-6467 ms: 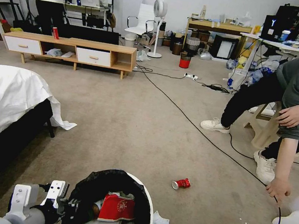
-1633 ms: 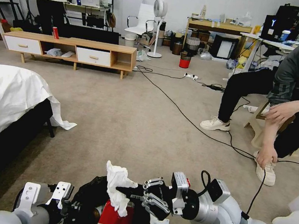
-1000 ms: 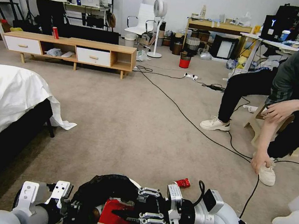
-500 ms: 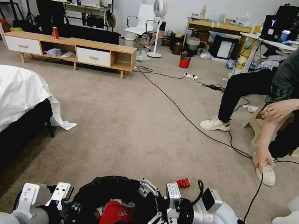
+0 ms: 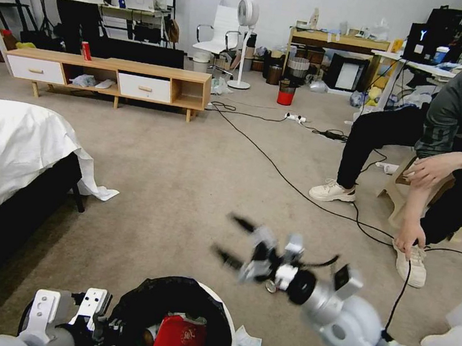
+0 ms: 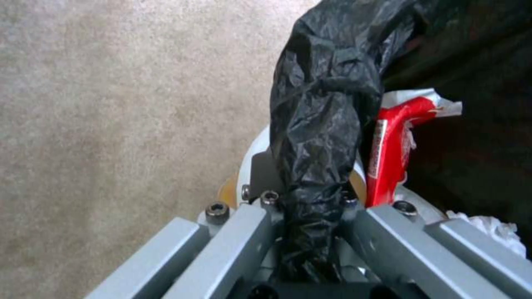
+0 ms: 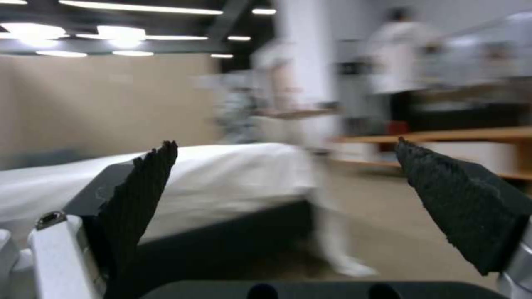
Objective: Pick up the trash bin and place the garbage on the floor into it.
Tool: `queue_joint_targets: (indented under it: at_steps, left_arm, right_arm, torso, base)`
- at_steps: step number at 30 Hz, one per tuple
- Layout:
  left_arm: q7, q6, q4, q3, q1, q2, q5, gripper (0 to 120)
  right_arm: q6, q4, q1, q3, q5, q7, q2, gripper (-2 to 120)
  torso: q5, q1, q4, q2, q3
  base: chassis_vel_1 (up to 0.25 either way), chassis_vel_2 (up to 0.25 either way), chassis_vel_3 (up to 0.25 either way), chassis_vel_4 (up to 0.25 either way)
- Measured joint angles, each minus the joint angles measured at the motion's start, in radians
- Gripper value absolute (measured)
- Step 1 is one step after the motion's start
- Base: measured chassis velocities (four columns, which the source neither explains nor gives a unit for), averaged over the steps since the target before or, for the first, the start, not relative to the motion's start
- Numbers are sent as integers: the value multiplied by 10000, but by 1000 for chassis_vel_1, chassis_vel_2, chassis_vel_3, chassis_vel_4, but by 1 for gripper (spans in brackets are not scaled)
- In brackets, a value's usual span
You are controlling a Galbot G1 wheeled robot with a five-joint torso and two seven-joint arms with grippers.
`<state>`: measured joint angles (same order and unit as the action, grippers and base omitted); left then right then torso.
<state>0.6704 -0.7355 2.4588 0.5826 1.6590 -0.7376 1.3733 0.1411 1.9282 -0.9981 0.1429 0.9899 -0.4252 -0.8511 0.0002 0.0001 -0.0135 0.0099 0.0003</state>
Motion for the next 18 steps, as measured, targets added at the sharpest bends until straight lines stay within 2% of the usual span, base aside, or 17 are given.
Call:
queue_joint_targets:
  at_steps: [1, 2, 4, 5, 6, 8, 12, 15, 17, 18]
  left_arm:
    - [-7, 0, -3, 29, 11, -7, -39, 1]
    - [-7, 0, -3, 29, 11, -7, -39, 1]
    - [-25, 0, 0, 72, 21, -28, -122, 1]
    - [-25, 0, 0, 72, 21, -28, -122, 1]
    - [-30, 0, 6, 96, 35, -52, -172, 1]
    - [-32, 0, 28, 174, 106, -89, -233, 1]
    - [-36, 0, 67, 274, 176, -99, -272, 1]
    - [-30, 0, 109, 344, 227, -137, -372, 1]
    - [-28, 0, 108, 343, 234, -149, -401, 1]
    - [-19, 0, 93, 335, 253, -165, -465, 1]
  right_arm:
    - [-95, 58, -382, 351, -406, 837, -188, 100]
    - [-95, 58, -382, 351, -406, 837, -188, 100]
    - [-245, 113, -1006, 819, -1517, 2084, -587, 100]
    - [-245, 113, -1006, 819, -1517, 2084, -587, 100]
    - [-296, 69, -1372, 1084, -2288, 2618, -895, 100]
    - [-432, -110, -1979, 1617, -3130, 2893, -1440, 100]
    - [-715, -264, -2501, 2048, -3830, 3022, -1918, 100]
    - [-1144, -572, -3233, 2351, -5185, 3516, -2921, 100]
    - [-1242, -637, -3317, 2368, -5311, 3579, -3094, 100]
    - [-1491, -831, -3471, 2424, -5595, 3662, -3480, 100]
  torso:
    - [-2, 0, 2, -1, 0]
    - [-2, 0, 2, -1, 0]
    - [-2, 0, 1, 0, 0]
    - [-2, 0, 1, 0, 0]
    - [-2, 0, 2, -1, 0]
    - [-4, 0, 4, 0, 0]
    - [-3, 0, 3, 0, 0]
    - [-4, 0, 1, 0, -1]
    - [-4, 0, 2, 0, 0]
    - [0, 0, 3, 0, -1]
  base:
    - [0, 0, 0, 0]
    - [0, 0, 0, 0]
    - [0, 0, 0, 0]
    - [0, 0, 0, 0]
    - [0, 0, 0, 0]
    - [0, 0, 0, 0]
    - [0, 0, 0, 0]
    - [0, 0, 0, 0]
    - [0, 0, 0, 0]
    - [0, 0, 0, 0]
